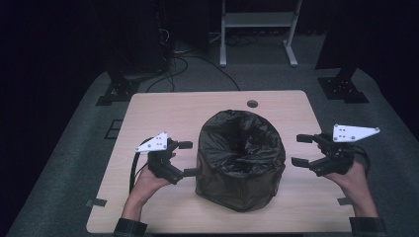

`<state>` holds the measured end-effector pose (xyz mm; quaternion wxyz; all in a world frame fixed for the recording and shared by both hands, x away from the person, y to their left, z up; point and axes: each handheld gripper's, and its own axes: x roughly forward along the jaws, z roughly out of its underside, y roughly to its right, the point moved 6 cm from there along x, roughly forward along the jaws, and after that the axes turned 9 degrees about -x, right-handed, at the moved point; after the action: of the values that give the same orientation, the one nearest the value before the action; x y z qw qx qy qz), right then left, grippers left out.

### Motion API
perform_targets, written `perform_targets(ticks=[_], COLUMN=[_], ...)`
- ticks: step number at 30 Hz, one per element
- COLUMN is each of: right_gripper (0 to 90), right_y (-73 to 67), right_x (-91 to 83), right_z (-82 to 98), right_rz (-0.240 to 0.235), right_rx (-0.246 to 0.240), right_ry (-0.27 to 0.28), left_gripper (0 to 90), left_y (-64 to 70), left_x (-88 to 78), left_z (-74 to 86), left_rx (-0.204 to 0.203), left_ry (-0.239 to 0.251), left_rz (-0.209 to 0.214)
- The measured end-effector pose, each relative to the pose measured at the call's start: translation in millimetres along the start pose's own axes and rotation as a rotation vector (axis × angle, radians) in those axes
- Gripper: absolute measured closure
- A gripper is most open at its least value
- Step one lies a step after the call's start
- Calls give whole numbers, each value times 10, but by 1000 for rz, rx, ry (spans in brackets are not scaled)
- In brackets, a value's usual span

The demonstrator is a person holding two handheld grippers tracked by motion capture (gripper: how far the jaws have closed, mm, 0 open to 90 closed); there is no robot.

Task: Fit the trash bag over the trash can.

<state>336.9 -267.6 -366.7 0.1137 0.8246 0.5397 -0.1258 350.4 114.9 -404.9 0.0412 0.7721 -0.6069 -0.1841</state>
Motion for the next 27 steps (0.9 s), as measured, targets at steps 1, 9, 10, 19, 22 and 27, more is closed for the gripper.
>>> perform_targets(ticks=[1, 9, 10, 19, 22, 27], right_gripper=[105, 105, 105, 105, 105, 104], right_y=[-5, -32, -36, -71, -86, -99], right_x=[3, 73, 84, 261, 354, 519], right_z=[-25, -315, -357, -666, -739, -855], right_rz=[-9, -36, -38, -68, -84, -105], right_rx=[-9, -58, -65, -116, -126, -143], right_ry=[-2, -22, -25, -68, -97, -128], left_gripper=[0, 0, 0, 0, 0, 0], left_y=[-1, 24, 29, 69, 85, 92], left_x=[2, 30, 32, 76, 93, 117], left_z=[2, -11, -15, -33, -38, -34], left_rx=[0, 3, 3, 14, 18, 16], left_ry=[-2, 2, 3, -5, -7, -13], left_rz=[-1, 3, 5, 13, 18, 19])
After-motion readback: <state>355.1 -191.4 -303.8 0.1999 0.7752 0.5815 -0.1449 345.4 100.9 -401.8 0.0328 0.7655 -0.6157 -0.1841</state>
